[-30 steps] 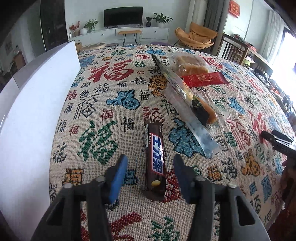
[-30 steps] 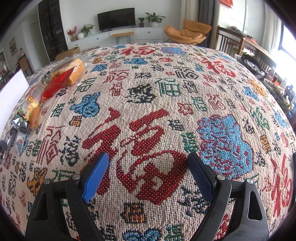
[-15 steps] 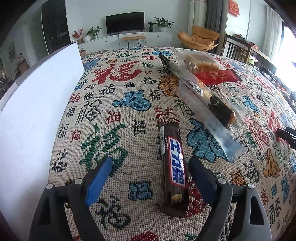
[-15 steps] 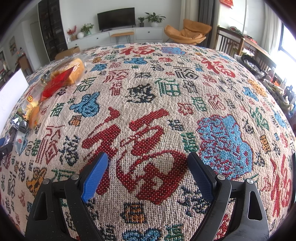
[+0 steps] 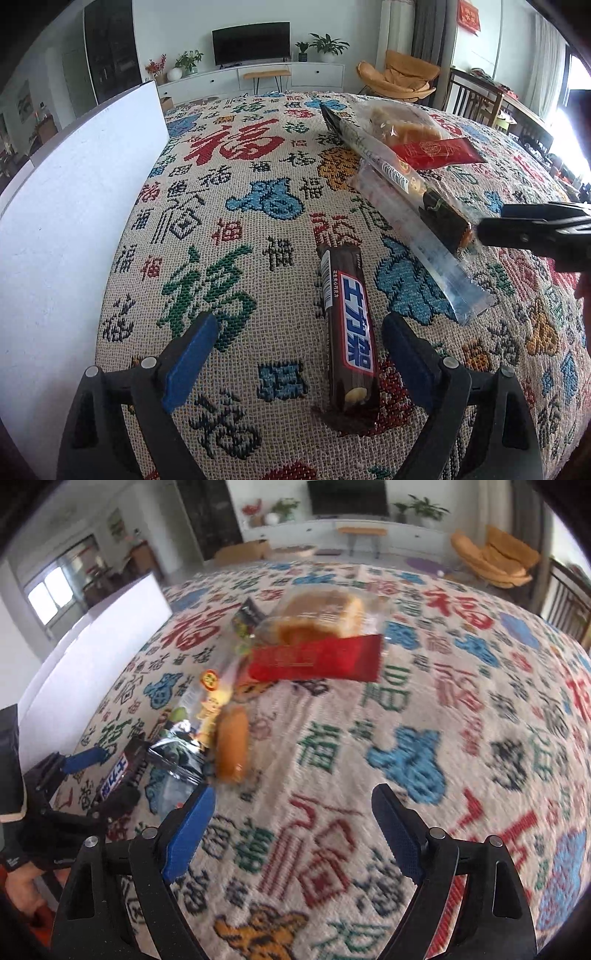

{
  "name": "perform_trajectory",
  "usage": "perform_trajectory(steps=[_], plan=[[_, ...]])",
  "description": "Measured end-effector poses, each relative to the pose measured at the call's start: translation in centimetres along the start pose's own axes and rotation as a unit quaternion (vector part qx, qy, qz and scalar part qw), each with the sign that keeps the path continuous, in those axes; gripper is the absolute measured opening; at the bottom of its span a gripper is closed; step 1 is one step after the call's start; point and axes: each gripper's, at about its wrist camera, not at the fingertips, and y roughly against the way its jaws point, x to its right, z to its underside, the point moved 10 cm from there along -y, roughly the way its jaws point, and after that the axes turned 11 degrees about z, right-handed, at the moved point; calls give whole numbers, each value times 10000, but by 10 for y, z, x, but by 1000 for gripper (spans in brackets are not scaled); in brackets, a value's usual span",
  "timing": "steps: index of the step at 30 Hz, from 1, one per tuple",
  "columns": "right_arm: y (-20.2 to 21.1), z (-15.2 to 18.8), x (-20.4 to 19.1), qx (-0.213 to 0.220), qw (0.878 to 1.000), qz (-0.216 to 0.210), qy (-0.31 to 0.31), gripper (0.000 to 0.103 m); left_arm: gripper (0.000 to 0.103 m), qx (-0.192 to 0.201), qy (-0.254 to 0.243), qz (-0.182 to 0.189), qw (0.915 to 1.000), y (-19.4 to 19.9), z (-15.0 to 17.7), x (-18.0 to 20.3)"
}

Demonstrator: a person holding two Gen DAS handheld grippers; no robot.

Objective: Organize snacks
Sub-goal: 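Grasp the Snickers bar with the left gripper while the right gripper grasps the orange sausage, then carry the Snickers and sausage into the box and open both grippers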

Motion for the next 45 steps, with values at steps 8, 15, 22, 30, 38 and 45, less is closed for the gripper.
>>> perform_trajectory(steps=[8, 15, 22, 30, 38, 45], plan=[[-29, -16, -37, -502, 9986, -133, 52, 28, 91, -5, -1, -6, 10000, -1, 0, -1], [11, 4, -21, -269, 9990, -342, -62, 22, 90, -4, 2, -4, 10000, 0, 0, -1], [53, 48, 33, -129, 9986, -255, -444, 22, 18, -149, -295, 300, 9990, 8, 1, 26], [74, 66, 31, 1, 9977, -333, -592, 22, 17, 380, 488, 1406, 9881, 70, 6, 42], [130, 15, -73, 478, 9897, -1329, -213, 22, 17, 1398, 1113, 1486, 9726, 211, -5, -10], [186, -74, -245, 1036, 9619, -2494, 430, 25, 35, 1646, 1893, -167, 9679, 275, 3, -162]])
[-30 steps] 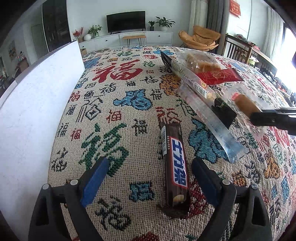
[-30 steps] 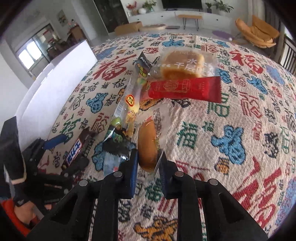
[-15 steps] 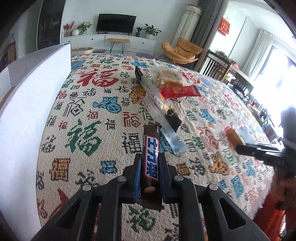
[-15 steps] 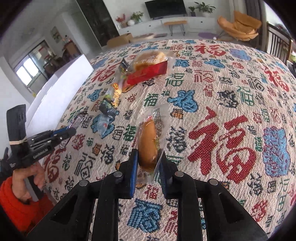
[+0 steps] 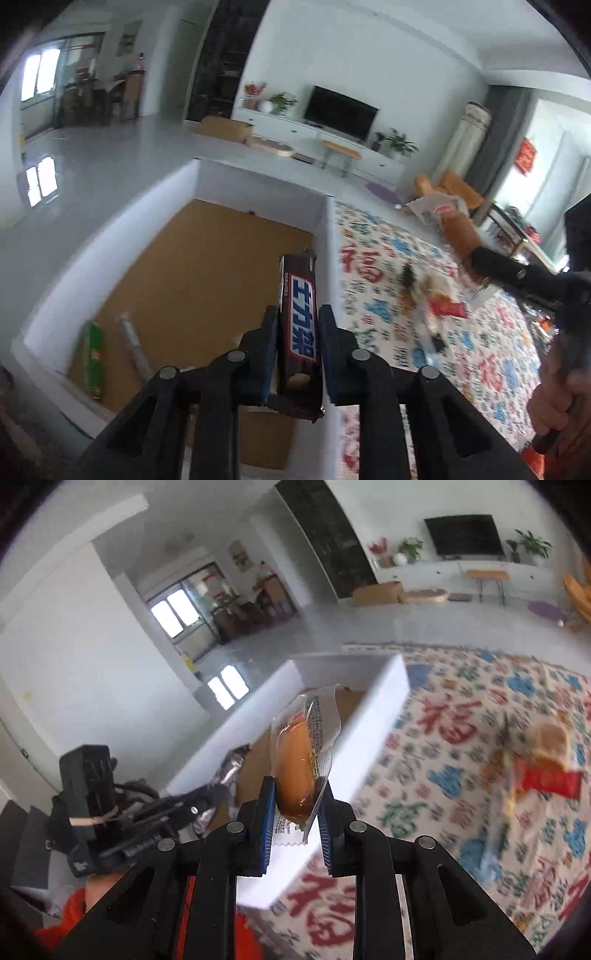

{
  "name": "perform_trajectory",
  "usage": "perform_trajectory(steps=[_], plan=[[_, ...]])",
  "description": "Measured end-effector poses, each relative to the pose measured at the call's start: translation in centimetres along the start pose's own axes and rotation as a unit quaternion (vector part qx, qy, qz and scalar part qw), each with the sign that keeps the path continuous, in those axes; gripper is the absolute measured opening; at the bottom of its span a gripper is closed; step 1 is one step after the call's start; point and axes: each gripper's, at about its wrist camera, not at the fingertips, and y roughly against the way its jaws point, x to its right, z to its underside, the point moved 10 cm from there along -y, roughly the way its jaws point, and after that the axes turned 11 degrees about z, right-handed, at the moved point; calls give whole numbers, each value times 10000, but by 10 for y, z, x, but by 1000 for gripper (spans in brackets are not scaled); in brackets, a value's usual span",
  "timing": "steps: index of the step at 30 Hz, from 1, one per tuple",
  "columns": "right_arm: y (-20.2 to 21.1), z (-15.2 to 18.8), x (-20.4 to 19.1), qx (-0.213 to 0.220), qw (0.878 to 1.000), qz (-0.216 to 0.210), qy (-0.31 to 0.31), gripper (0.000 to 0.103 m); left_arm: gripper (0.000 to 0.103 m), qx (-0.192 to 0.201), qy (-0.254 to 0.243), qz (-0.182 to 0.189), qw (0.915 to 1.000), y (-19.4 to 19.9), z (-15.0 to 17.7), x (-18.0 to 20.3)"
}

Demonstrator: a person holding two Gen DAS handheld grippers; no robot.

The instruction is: Organize snacks

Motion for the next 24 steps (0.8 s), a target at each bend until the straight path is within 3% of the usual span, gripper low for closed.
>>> perform_trajectory(steps=[1, 3, 7, 10, 13, 16, 18, 21, 24], plan=[[-13, -16, -18, 112, 9999, -112, 30, 27, 57, -18, 93, -263, 9996, 2, -5, -21], [-37, -34, -39, 95, 9997, -123, 161, 75, 68, 11, 198, -585, 9981, 8, -7, -45], [-37, -27, -27, 343, 9982, 338, 348, 74, 76, 103, 78, -603, 9981, 20, 6, -45], [-28, 10, 22, 350, 9933, 966, 526, 74, 78, 24, -262, -250, 9993, 15, 25, -4], [-13, 68, 107, 228, 9732, 2140, 812, 74, 83, -204, -680, 600, 9957, -5, 50, 72], [14, 122, 196, -90, 9442, 3194, 797, 74, 93, -609, -1045, 1327, 9837, -34, 76, 143], [40, 144, 255, -244, 9290, 3664, 472, 74, 94, -990, -1202, 1635, 9742, -62, 99, 179], [82, 168, 326, -354, 9067, 4195, -239, 74, 94, -1388, -1354, 1592, 9680, -114, 125, 204], [102, 186, 373, -488, 8911, 4442, -790, 74, 94, -1554, -1329, 1173, 9718, -162, 136, 196]])
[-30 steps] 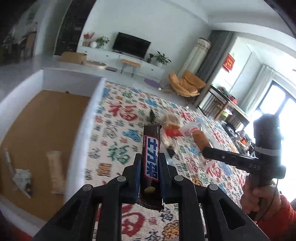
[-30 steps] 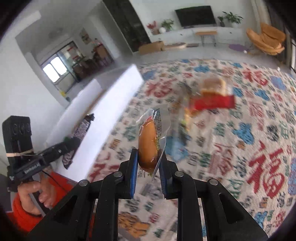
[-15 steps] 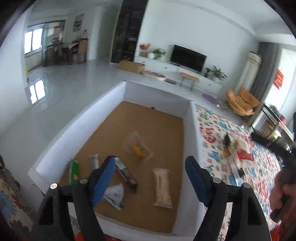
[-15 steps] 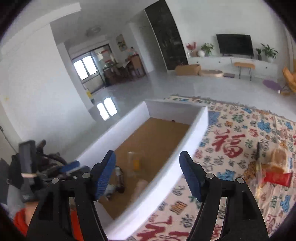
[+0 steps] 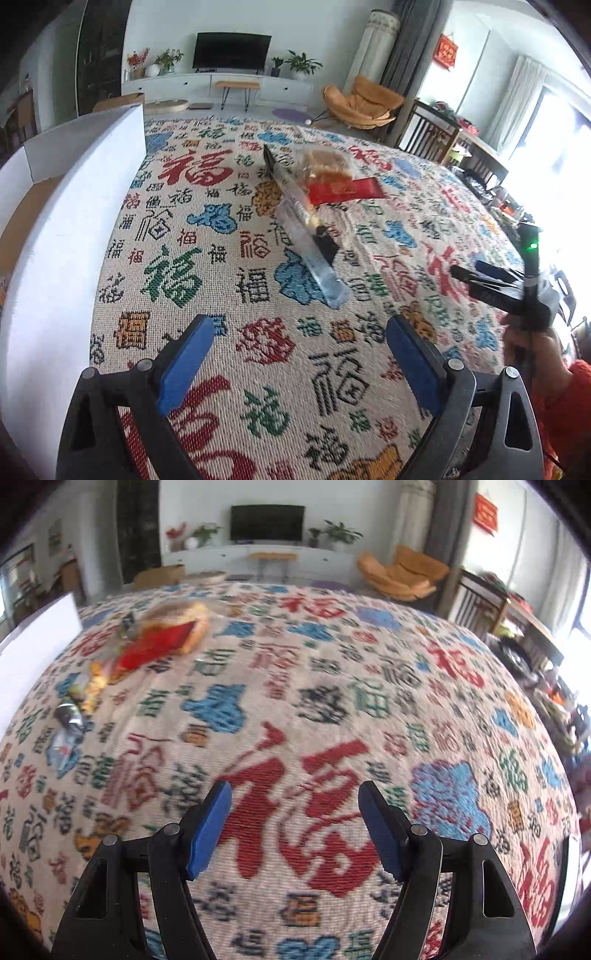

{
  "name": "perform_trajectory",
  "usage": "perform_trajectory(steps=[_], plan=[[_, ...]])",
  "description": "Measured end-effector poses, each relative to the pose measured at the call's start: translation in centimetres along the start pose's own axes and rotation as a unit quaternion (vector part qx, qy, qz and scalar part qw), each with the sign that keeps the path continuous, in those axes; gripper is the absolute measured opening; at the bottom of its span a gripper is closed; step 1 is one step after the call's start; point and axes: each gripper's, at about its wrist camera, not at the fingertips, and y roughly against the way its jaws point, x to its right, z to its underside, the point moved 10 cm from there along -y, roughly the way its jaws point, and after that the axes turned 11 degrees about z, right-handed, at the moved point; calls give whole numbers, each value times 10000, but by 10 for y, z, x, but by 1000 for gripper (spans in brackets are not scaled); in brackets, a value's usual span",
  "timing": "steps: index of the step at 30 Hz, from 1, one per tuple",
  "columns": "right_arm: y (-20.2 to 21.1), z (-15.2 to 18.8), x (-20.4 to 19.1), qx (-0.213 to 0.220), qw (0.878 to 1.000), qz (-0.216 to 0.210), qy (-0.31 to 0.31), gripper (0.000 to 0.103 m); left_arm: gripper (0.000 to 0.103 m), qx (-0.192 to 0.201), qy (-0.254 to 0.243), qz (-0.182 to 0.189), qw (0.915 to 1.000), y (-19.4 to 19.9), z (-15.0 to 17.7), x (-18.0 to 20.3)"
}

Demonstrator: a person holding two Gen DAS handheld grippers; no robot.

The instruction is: Organize snacks

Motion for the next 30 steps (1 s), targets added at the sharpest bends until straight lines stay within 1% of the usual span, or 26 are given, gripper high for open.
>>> perform_trajectory(steps=[2, 3, 5, 6, 8, 10, 11, 12, 14, 16, 18, 30], plan=[[-15, 5, 17, -113, 9997, 147, -151, 74, 94, 22, 53, -290, 9996, -17, -7, -19], [-22, 9, 22, -183, 9995, 182, -190, 79, 94, 55, 56, -420, 9991, -26, -10, -30], [-25, 11, 32, -253, 9984, -39, -510, 84, 94, 66, 63, -661, 9978, -37, -14, -49], [-26, 10, 34, -266, 9979, -103, -588, 84, 94, 26, 67, -793, 9968, -43, -15, -58], [-29, 11, 33, -267, 9983, -38, -522, 84, 94, -62, 115, -935, 9955, -54, -12, -73], [-29, 11, 31, -266, 9983, -29, -526, 85, 94, -122, 237, -979, 9948, -61, -5, -85], [-29, 11, 31, -274, 9981, -48, -550, 85, 94, -24, 213, -1032, 9944, -60, -3, -87], [-31, 12, 32, -275, 9980, -57, -560, 85, 95, -17, 166, -1071, 9941, -60, -3, -86], [-31, 13, 32, -273, 9980, -55, -559, 86, 96, -81, 111, -1147, 9933, -62, -2, -85], [-31, 13, 31, -274, 9980, -59, -562, 86, 102, -175, 36, -1171, 9930, -66, -1, -83], [-31, 13, 32, -274, 9980, -58, -561, 86, 103, -291, -88, -1300, 9911, -71, -1, -82], [-31, 13, 32, -276, 9980, -61, -563, 86, 103, -284, -72, -1289, 9912, -68, -1, -83]])
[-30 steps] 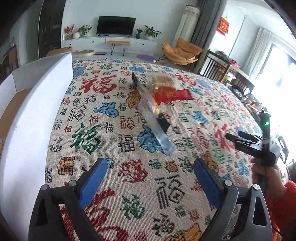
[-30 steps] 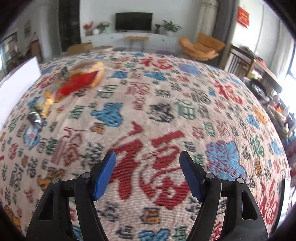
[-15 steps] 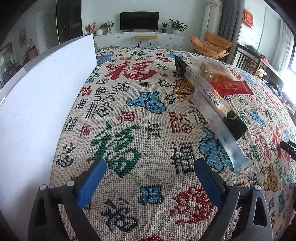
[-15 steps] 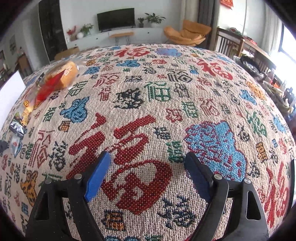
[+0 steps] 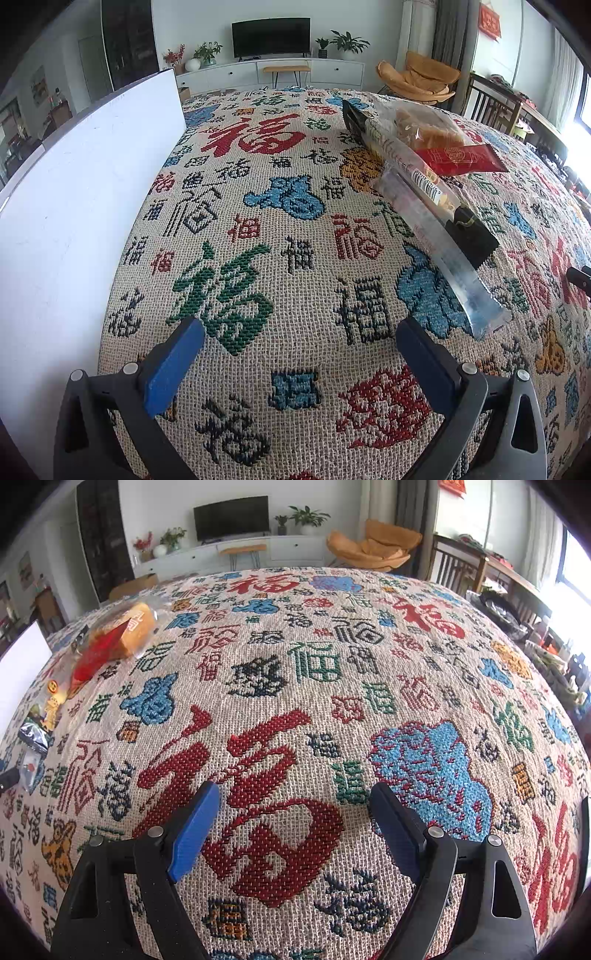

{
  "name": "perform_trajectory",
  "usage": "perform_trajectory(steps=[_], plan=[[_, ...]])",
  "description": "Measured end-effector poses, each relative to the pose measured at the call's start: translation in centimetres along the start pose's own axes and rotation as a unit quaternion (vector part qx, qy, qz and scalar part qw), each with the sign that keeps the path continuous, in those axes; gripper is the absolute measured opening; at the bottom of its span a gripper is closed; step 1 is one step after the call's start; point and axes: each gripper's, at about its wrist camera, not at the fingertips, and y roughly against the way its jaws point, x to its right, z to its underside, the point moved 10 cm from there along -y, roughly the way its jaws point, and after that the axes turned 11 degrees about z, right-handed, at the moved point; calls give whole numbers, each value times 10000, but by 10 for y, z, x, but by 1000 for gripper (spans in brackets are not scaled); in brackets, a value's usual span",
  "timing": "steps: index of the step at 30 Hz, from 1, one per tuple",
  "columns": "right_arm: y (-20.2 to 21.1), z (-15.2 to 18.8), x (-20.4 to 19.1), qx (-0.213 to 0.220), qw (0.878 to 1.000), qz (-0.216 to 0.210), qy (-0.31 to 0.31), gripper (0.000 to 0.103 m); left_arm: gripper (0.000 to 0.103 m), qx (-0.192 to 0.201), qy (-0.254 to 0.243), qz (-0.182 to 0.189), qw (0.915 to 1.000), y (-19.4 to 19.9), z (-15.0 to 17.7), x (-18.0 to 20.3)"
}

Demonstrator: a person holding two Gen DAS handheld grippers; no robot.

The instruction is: Organize snacks

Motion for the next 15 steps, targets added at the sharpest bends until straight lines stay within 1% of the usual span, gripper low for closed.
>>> perform_trajectory(steps=[15], plan=[[0, 0, 0, 0, 10000, -2, -1, 86, 103, -1, 5, -5, 10000, -1, 0, 1]])
